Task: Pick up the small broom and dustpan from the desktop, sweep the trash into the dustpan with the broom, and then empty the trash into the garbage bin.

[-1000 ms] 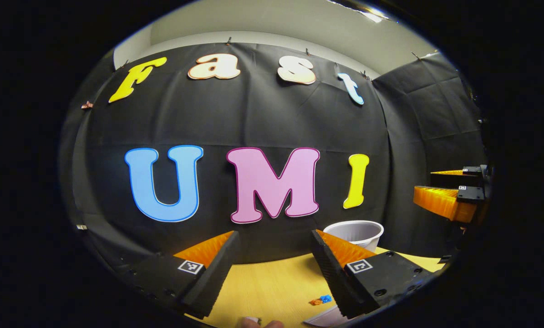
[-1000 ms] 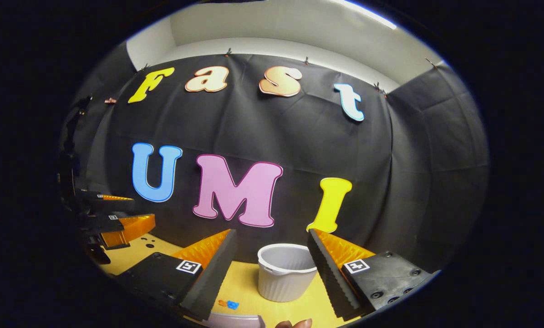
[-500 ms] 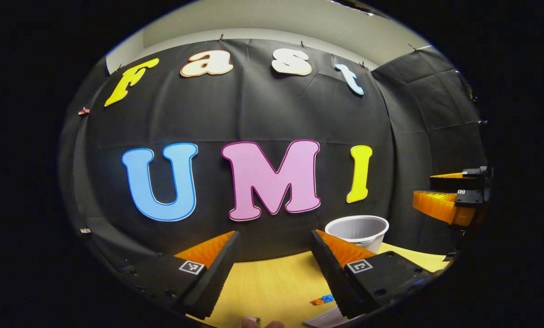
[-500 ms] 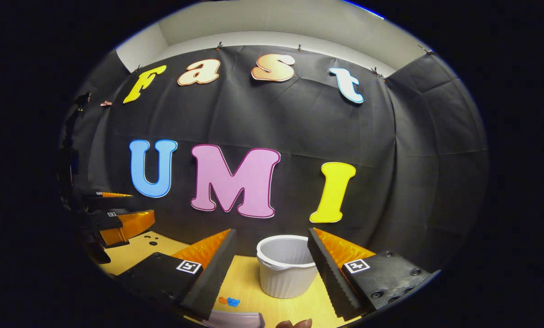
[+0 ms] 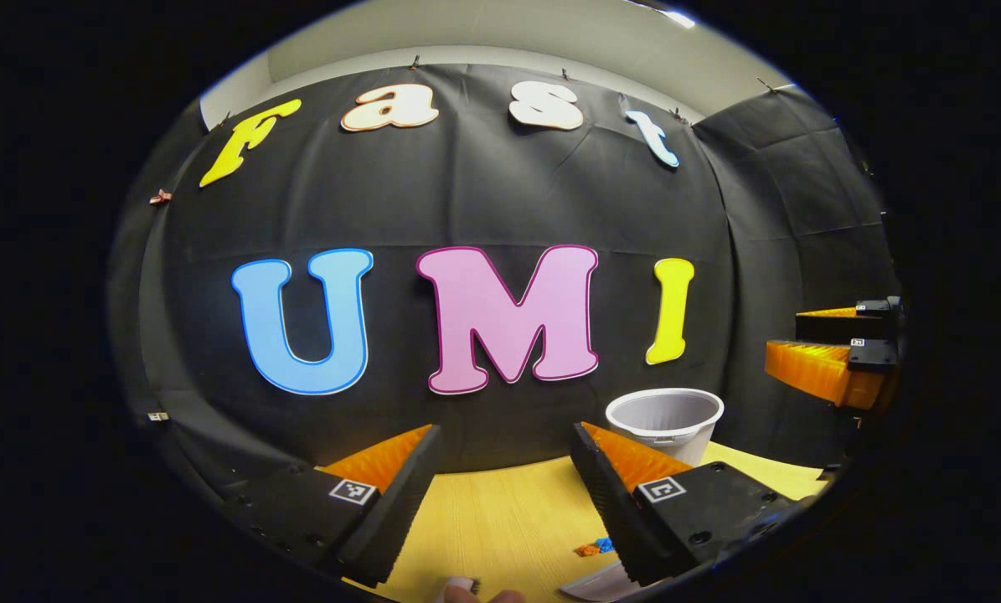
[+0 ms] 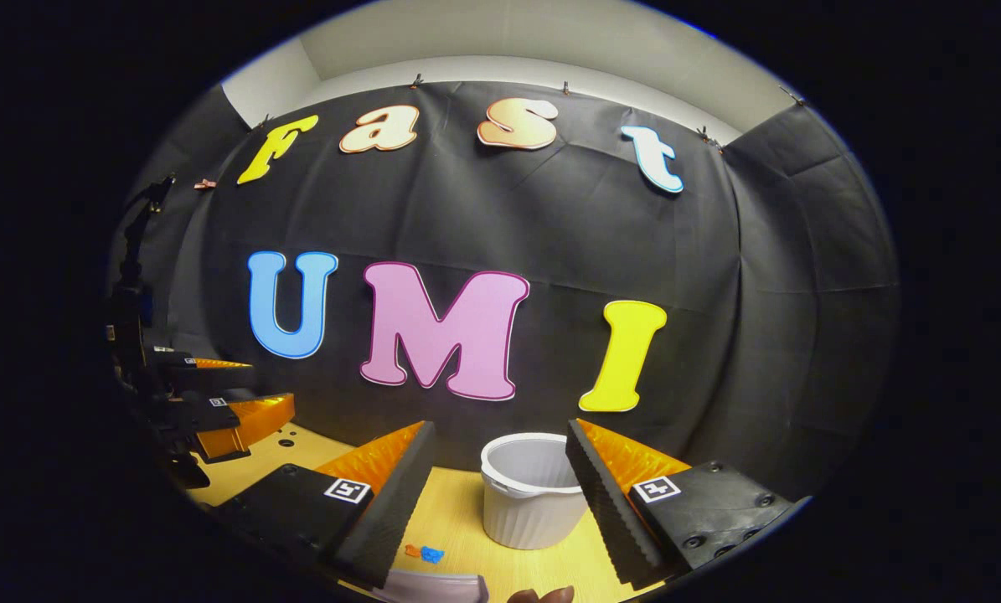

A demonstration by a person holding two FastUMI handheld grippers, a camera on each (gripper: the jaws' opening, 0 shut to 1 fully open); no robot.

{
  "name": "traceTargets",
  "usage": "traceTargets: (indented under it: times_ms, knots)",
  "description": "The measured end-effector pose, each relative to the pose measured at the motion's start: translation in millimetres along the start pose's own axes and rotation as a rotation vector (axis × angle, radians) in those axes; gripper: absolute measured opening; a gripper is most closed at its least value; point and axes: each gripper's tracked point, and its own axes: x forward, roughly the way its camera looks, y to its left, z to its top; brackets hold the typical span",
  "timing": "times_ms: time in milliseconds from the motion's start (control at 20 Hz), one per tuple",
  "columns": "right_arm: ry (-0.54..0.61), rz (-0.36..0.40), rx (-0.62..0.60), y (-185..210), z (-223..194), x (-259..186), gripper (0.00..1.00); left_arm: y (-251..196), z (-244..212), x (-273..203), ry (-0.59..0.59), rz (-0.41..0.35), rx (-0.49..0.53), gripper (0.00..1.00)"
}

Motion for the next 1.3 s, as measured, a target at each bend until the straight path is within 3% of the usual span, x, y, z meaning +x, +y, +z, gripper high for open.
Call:
traceTargets:
  times_ms: [550, 700, 900, 1100, 1300]
  knots:
    - [0.042, 0.024, -0.012, -5.8, -18.2, 5.8, 0.97, 44.4, -13.5, -34.9, 0.014, 0.122, 0.039, 0.98]
    - [0.108, 0.083, -0.023, 5.7, -34.9, -1.9, 0.97, 52.6, -20.1, -42.5, 0.024, 0.123, 0.047, 0.98]
    - [0.371, 0.202, 0.029, 37.9, -94.9, -40.7, 0.98, 68.0, -34.7, -49.4, 0.048, 0.137, 0.053, 0.98]
    - [0.65, 0.212, 0.046, 53.2, -175.8, -97.1, 0.98, 75.1, -51.3, -55.8, 0.076, 0.122, 0.055, 0.98]
    - [0.85, 0.22, 0.025, 65.8, -248.4, -143.4, 0.98, 82.6, -66.8, -69.9, 0.103, 0.111, 0.043, 0.97]
